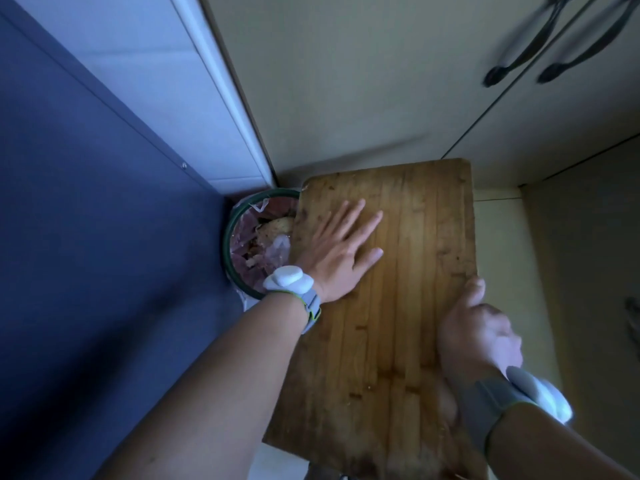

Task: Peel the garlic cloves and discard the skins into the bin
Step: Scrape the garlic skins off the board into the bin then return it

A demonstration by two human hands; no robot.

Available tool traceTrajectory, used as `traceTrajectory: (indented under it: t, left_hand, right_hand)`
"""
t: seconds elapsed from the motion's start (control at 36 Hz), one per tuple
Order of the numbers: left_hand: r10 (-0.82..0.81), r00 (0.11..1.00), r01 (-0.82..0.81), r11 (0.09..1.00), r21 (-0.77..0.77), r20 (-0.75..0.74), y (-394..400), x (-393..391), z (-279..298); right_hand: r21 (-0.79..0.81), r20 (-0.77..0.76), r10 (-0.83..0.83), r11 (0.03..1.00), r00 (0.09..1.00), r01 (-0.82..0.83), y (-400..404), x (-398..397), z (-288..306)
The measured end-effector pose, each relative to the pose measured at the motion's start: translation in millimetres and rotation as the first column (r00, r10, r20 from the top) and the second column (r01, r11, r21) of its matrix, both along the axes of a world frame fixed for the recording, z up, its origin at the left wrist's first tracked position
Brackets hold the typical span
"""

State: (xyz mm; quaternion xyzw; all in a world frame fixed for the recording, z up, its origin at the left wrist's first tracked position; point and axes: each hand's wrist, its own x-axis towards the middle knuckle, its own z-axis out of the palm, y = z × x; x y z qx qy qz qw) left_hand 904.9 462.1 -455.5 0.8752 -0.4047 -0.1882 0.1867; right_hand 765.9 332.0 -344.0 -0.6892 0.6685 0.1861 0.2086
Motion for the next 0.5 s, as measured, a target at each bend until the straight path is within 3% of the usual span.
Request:
traceTrajectory:
  t: [0.03, 0.08, 0.11, 0.17, 0.19, 0.25, 0.33, 0.42, 0.5]
  left_hand:
    - [0.05, 0.999, -0.05, 0.999, 0.021, -0.011, 1.6, 0.0, 2.3]
    - [0.324, 0.936, -0.297, 0.937, 0.184, -0.136, 26.1, 7.8, -22.1]
    - [0.533, 0.814, -0.45, 0.83, 0.33, -0.23, 44.3, 13.5, -32.2]
    - [0.829, 0.437, -0.591, 0.557, 0.584, -0.349, 76.2, 19.9, -44.1]
    - [0.865, 0.368, -0.616, 0.501, 0.607, -0.34, 84.6, 19.7, -45.8]
    - [0.834, 0.529, -0.692, 0.53, 0.49, -0.156, 84.9, 17.6, -39.9]
    - [0.688, 0.725, -0.672, 0.707, 0.222, 0.002, 60.9, 24.3, -21.7]
    - [0.377, 0.926, -0.375, 0.924, 0.073, -0.019, 22.6, 29.9, -11.3]
    - [0.127, 0.99, -0.124, 0.991, 0.052, -0.059, 3.2, 26.1, -12.0]
  right_hand:
    - [0.009, 0.004, 0.004, 1.0, 1.0, -0.004, -0.9, -0.2, 2.1]
    - [0.028, 0.001, 0.009, 1.0, 1.0, -0.009, -2.0, -2.2, 5.8]
    - [0.035, -0.006, 0.015, 0.999, 1.0, -0.014, -1.4, -4.5, 6.4]
    - [0.04, -0.019, 0.035, 0.999, 0.999, -0.035, -0.7, -8.5, 5.1]
    - [0.042, -0.025, 0.048, 0.998, 0.999, -0.046, -1.3, -10.8, 4.9]
    - [0.046, -0.035, 0.061, 0.997, 0.998, -0.059, -2.9, -14.9, 4.7]
    - [0.059, -0.044, 0.084, 0.995, 0.996, -0.081, -5.3, -18.9, 3.3]
    - [0.06, -0.022, 0.093, 0.994, 0.995, -0.091, -4.8, -20.5, 1.4]
    - [0.043, -0.007, 0.084, 0.996, 0.996, -0.083, -6.1, -22.2, 1.0]
